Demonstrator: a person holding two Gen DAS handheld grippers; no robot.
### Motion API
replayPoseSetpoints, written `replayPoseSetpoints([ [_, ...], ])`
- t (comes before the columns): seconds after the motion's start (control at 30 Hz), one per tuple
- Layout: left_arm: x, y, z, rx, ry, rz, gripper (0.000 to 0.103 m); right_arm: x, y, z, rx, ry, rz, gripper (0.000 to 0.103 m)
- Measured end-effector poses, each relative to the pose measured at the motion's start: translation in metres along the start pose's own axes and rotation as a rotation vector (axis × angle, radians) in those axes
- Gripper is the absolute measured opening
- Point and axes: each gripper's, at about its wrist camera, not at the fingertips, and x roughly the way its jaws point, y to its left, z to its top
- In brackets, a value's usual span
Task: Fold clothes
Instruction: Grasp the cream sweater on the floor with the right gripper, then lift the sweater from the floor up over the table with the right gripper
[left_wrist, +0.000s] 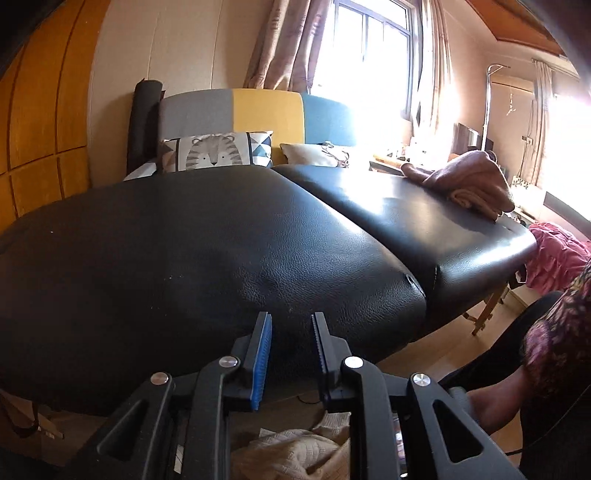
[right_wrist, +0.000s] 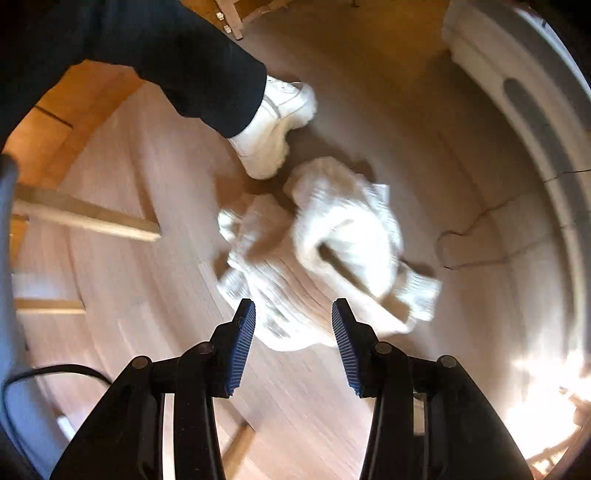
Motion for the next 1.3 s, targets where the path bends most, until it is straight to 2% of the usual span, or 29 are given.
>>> replayPoseSetpoints([
  [0.1, -0.007, 0.012, 0.012, -0.099, -0.028, -0.001, 0.020, 0.046, 0.008, 0.026, 0.037, 0.011, -0.068, 0.056],
  [0.2, -0.013, 0.023, 0.022, -0.201, -0.069, 0.038, 0.020, 0.093, 0.018, 0.050, 0.061, 0.049, -0.157, 0.063],
  [0.33, -0.006, 0.026, 0.027, -0.184, -0.075, 0.083, 0.020, 0.137, 0.018, 0.062, 0.089, 0.156, -0.273, 0.067],
  [0.43, -0.003, 0.029, 0.026, -0.171, -0.059, 0.080, 0.020, 0.159, 0.006, 0.061, 0.147, 0.210, -0.284, 0.067],
  [0.53, -0.003, 0.036, 0.025, -0.175, -0.046, 0.090, 0.020, 0.166, -0.007, 0.061, 0.176, 0.197, -0.299, 0.064],
  [0.57, -0.003, 0.041, 0.025, -0.193, -0.045, 0.092, 0.020, 0.165, -0.009, 0.060, 0.174, 0.182, -0.290, 0.057],
  [0.63, 0.004, 0.048, 0.027, -0.231, -0.047, 0.114, 0.020, 0.155, -0.006, 0.055, 0.157, 0.158, -0.234, 0.009],
  [0.8, 0.010, 0.066, 0.022, -0.313, -0.041, 0.142, 0.020, 0.129, 0.002, 0.045, 0.114, 0.098, -0.092, 0.006],
  [1.0, 0.011, 0.070, 0.021, -0.311, -0.046, 0.147, 0.020, 0.096, 0.011, 0.032, 0.060, 0.025, 0.078, 0.006],
  [1.17, 0.009, 0.073, 0.021, -0.331, -0.035, 0.144, 0.020, 0.037, 0.013, 0.025, 0.092, -0.060, 0.245, 0.006],
  [1.3, 0.005, 0.074, 0.022, -0.336, -0.024, 0.161, 0.020, -0.014, 0.010, 0.024, 0.129, -0.158, 0.338, 0.006],
])
